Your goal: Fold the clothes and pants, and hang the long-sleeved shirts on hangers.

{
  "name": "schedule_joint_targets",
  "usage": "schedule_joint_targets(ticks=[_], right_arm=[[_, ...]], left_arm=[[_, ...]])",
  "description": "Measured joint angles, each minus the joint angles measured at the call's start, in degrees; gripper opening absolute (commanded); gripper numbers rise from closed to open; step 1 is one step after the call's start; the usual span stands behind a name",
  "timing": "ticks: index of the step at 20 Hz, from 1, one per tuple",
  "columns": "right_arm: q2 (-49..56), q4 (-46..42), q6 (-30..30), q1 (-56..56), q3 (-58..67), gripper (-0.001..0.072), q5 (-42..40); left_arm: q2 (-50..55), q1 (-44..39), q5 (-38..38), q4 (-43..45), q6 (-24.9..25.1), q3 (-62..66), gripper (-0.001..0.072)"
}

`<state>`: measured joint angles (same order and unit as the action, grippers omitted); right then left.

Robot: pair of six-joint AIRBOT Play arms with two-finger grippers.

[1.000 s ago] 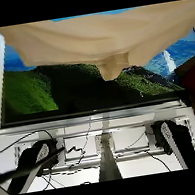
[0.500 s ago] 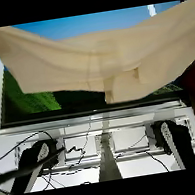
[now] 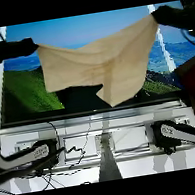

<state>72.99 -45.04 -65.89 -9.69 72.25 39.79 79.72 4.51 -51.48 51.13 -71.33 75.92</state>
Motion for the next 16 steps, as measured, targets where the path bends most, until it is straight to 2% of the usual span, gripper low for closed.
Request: schedule_joint_targets(ticks=[1, 2, 5, 7, 9, 13, 14, 15, 16], right_arm=[[2.3, 0.0, 0.0, 0.7, 0.0, 0.0277, -2.3], [4.0, -0.2, 0.0, 0.9, 0.0, 0.0276, -3.6], [6.6, -3.7, -1.4, -0.6, 0.0, 0.0276, -3.6], [7.4, -7.1, -2.6, -3.5, 0.0, 0.0263, 0.5], [7.8, -10.6, -3.3, -7.3, -0.1, 0.0238, 8.0], [8.2, -15.2, -3.4, -14.7, -5.1, 0.0222, 25.4], [8.2, -15.2, -2.8, -16.0, -7.9, 0.0251, 29.1], [8.1, -14.6, -2.1, -17.0, -10.7, 0.0326, 32.1], [8.0, -13.0, -1.4, -17.6, -13.5, 0.0347, 34.1]], left_arm=[[2.5, -0.1, 2.3, -2.2, 0.2, 0.0, 0.0549], [4.3, -0.1, 4.3, -4.0, 0.4, 0.0, 0.0617], [6.9, 0.6, 7.1, -7.4, 0.9, -0.1, 0.0616], [6.9, 1.9, 6.8, -8.3, 2.0, -0.1, 0.0616], [6.4, 3.9, 4.1, -8.9, 3.1, -0.1, 0.0616], [5.7, 8.9, -6.4, -7.8, 5.0, -0.1, 0.0616], [5.6, 9.9, -9.3, -6.3, 5.6, -0.1, 0.0616], [5.5, 10.7, -11.6, -5.0, 6.0, -0.1, 0.0616], [5.5, 11.3, -13.7, -3.6, 6.5, -0.1, 0.0616]])
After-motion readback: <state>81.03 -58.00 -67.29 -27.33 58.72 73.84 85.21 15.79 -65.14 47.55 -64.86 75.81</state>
